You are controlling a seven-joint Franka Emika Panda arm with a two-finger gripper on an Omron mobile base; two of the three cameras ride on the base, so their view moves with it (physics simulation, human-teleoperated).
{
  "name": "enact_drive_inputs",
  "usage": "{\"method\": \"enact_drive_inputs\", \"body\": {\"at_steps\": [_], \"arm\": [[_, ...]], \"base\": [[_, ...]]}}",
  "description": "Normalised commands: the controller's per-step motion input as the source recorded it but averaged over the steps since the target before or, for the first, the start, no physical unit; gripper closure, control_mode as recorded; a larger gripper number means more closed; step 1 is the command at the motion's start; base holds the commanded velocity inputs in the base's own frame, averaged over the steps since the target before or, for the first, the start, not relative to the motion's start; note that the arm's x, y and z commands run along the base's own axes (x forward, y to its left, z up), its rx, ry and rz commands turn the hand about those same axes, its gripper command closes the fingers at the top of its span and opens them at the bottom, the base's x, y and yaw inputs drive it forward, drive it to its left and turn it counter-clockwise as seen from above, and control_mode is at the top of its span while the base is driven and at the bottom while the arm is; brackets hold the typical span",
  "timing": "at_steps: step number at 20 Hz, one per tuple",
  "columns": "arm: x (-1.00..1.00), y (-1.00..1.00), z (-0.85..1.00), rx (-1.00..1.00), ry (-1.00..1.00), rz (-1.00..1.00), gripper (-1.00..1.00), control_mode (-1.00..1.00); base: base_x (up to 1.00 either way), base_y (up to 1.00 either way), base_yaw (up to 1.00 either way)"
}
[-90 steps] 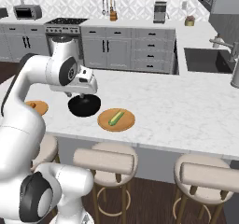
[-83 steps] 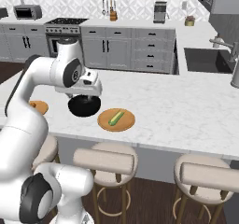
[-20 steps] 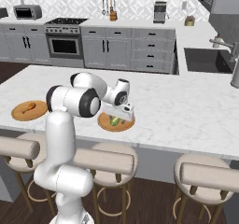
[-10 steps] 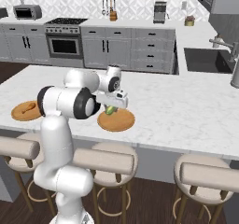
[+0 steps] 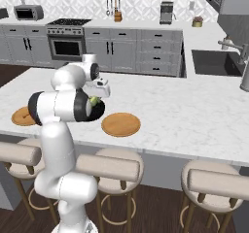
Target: Pick the chicken drumstick and corn from their plates and place them in the bowl. Then put the bowl in the fridge.
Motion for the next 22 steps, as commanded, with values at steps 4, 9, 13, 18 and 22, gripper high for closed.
{"method": "enact_drive_inputs", "body": {"at_steps": [4, 9, 13, 18, 22], "arm": [[0.05, 0.78, -0.36, -0.01, -0.05, 0.02, 1.0, -1.0], [0.27, 0.08, -0.52, 0.0, -0.18, 0.0, 1.0, -1.0], [0.54, 0.0, -0.03, 0.0, 0.02, 0.0, 1.0, -1.0], [0.2, 0.05, -0.22, 0.0, 0.01, 0.0, 1.0, -1.0], [0.0, 0.01, -0.28, 0.0, 0.0, 0.0, 1.0, -1.0]], "base": [[0.0, 0.0, 0.0], [0.0, 0.0, 0.0], [0.0, 0.0, 0.0], [0.0, 0.0, 0.0], [0.0, 0.0, 0.0]]}}
